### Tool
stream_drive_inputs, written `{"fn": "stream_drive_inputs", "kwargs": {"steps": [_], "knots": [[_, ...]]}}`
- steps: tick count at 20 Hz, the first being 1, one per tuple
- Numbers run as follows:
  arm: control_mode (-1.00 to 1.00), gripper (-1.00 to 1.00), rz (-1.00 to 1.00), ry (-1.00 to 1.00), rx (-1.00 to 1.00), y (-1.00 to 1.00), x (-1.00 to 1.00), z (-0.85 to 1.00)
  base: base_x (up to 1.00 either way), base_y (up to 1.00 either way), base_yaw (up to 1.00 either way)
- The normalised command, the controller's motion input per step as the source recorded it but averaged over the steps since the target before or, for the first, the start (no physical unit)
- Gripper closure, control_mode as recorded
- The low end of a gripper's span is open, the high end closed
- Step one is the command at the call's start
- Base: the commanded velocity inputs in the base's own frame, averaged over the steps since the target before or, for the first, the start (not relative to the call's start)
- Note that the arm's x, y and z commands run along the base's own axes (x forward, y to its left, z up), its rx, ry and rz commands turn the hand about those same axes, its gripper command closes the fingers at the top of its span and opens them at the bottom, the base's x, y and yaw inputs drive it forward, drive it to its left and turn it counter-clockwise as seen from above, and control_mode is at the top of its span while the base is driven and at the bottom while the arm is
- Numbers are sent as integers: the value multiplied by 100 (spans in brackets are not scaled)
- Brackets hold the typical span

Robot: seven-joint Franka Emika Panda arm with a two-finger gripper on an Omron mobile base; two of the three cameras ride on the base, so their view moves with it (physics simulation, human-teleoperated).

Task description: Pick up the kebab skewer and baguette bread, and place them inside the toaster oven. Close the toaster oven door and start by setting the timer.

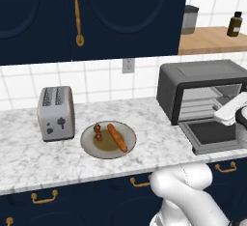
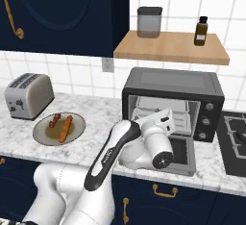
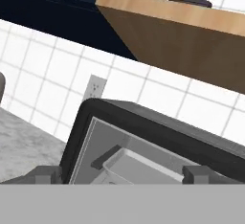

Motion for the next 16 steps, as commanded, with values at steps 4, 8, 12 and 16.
{"fn": "stream_drive_inputs", "kwargs": {"steps": [4,8,12,16], "knots": [[-100,-100,4,11,1,-6,53,-27,0,0,0],[-100,-100,4,8,0,0,51,-18,0,0,0],[-100,-100,1,0,0,0,43,-22,0,0,0],[-100,-100,0,0,-1,0,36,-26,0,0,0]]}}
